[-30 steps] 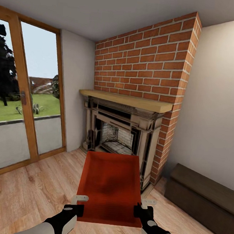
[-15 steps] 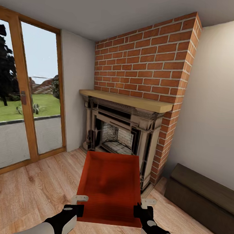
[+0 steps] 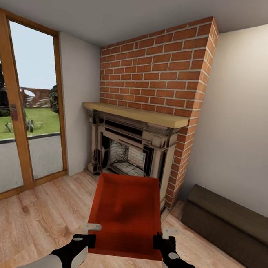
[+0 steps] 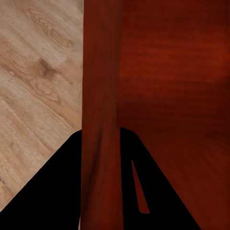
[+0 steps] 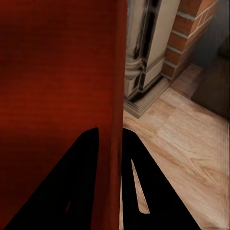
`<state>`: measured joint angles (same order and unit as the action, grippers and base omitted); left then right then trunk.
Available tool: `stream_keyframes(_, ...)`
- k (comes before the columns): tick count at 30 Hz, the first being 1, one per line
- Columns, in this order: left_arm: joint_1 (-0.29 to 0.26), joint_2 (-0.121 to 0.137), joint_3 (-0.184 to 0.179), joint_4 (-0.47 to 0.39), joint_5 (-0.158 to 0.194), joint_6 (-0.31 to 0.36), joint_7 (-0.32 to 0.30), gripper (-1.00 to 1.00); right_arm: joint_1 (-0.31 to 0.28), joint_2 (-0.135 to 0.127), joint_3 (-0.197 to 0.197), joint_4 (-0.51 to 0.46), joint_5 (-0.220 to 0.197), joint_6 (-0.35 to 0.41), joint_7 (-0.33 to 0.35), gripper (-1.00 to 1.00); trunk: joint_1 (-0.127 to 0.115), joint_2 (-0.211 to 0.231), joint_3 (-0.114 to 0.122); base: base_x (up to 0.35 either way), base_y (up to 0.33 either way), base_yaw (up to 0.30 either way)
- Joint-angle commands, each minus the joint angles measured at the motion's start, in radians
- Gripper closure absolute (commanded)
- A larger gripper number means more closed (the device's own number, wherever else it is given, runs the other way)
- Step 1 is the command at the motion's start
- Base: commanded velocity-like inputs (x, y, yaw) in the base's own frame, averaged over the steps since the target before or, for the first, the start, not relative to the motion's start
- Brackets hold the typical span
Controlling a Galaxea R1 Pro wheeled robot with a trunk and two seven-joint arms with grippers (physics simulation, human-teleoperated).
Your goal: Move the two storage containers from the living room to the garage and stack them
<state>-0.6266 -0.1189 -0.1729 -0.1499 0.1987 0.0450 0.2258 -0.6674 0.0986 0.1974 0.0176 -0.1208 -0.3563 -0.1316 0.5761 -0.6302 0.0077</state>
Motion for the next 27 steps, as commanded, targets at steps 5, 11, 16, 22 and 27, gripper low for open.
stream_keyframes(5,0.001,0.001,-0.003,0.0,0.008,0.006,0.012,1.0,-0.001,-0.001,-0.029,-0.001,-0.009,-0.005,-0.002,1.0,0.0,-0.001,0.003,0.0,0.0,-0.281)
stream_keyframes(11,0.001,0.001,-0.003,0.0,0.008,0.006,0.012,1.0,-0.001,-0.001,-0.029,-0.001,-0.01,-0.004,-0.002,1.0,0.0,-0.001,0.006,0.0,0.0,-0.281)
stream_keyframes(16,0.001,0.001,-0.004,0.0,0.008,0.006,0.012,1.0,-0.001,-0.001,-0.029,-0.001,-0.01,-0.004,-0.002,1.0,0.0,-0.001,0.009,0.0,0.0,-0.281)
stream_keyframes(22,0.001,0.001,-0.004,0.0,0.007,0.006,0.012,1.0,-0.001,-0.001,-0.029,-0.001,-0.01,-0.004,-0.002,1.0,0.0,-0.001,0.012,0.0,0.0,-0.281)
stream_keyframes(27,0.001,0.001,-0.003,0.0,0.008,-0.001,0.012,1.0,-0.001,0.0,-0.029,-0.001,-0.01,-0.004,-0.002,1.0,0.0,-0.001,0.015,0.0,0.0,-0.281)
